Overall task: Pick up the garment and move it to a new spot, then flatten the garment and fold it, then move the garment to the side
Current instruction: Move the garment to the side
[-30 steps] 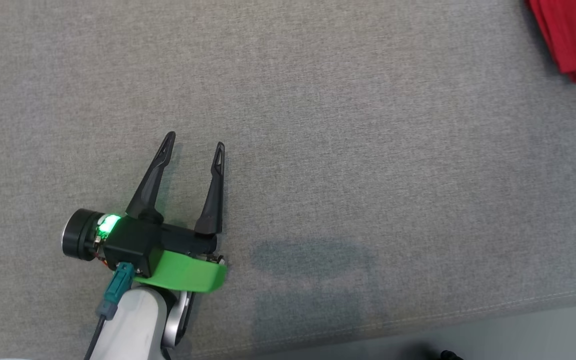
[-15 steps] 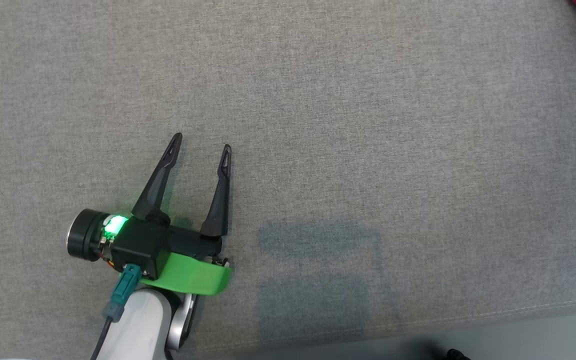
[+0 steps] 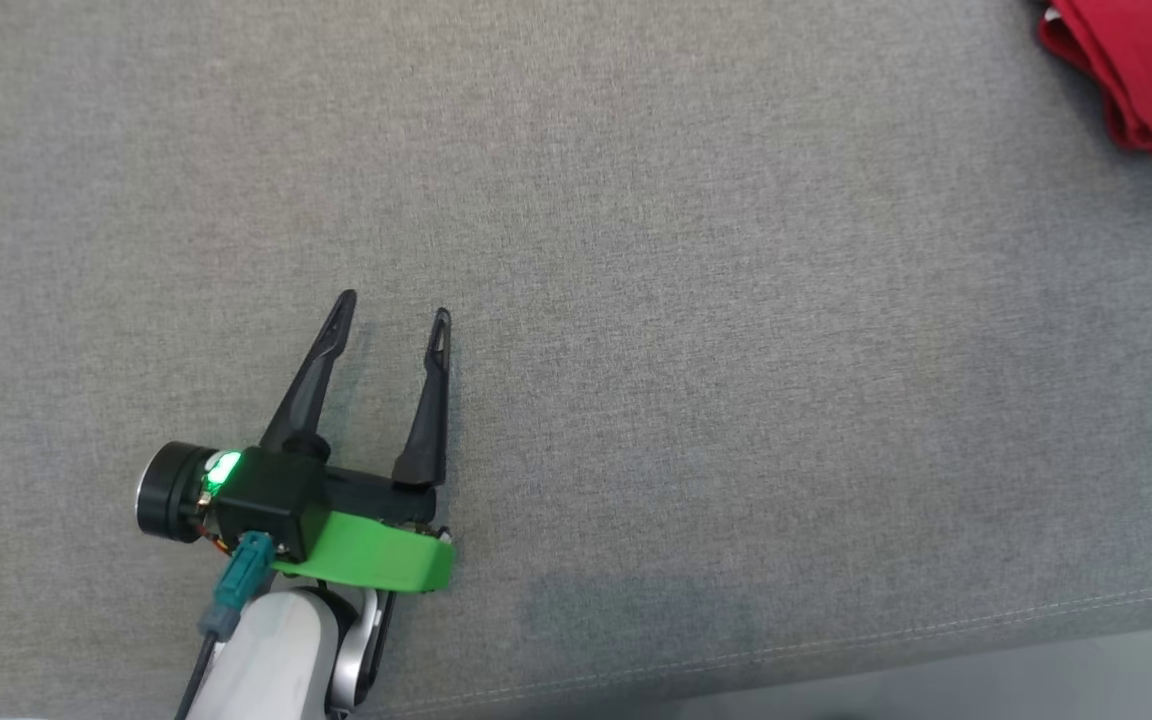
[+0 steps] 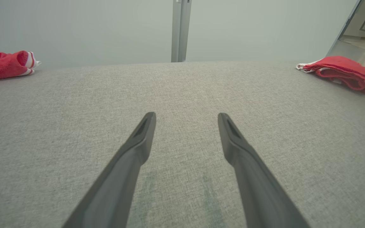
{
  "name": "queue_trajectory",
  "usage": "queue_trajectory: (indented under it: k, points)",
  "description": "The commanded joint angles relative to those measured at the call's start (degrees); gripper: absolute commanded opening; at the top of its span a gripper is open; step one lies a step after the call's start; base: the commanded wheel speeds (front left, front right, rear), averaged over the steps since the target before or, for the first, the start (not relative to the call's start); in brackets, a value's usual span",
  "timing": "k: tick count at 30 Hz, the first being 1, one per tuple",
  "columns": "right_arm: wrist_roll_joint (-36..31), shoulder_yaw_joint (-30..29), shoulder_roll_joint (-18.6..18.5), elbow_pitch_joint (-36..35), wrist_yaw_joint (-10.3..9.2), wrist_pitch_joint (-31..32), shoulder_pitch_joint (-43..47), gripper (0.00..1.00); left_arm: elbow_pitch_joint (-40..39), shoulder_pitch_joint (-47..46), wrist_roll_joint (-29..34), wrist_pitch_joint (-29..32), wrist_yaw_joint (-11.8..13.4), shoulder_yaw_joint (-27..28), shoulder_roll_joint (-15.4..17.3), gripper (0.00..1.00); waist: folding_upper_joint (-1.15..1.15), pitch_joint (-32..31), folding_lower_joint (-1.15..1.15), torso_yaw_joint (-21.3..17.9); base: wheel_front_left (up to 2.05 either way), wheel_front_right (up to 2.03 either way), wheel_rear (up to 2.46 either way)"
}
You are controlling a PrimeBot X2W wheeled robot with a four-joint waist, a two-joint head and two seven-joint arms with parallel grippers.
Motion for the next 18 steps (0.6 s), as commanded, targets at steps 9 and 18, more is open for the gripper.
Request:
queue_trajectory:
  k: [9,18]
  points:
    - [0.2,-2.55,6.61,-16.67,-0.1,-0.63,11.22,1.0,3.69,0.93,-2.33,-1.4,1.61,4.12,0.56,1.0,0.0,-11.2,-0.01,0.67,0.0,0.0,0.0]
    - [0.99,-4.2,14.74,-32.22,-0.1,-0.64,27.63,1.0,8.47,3.77,-4.9,-1.68,2.82,7.66,-0.68,1.0,0.0,-19.7,-0.01,2.47,0.0,0.0,0.0]
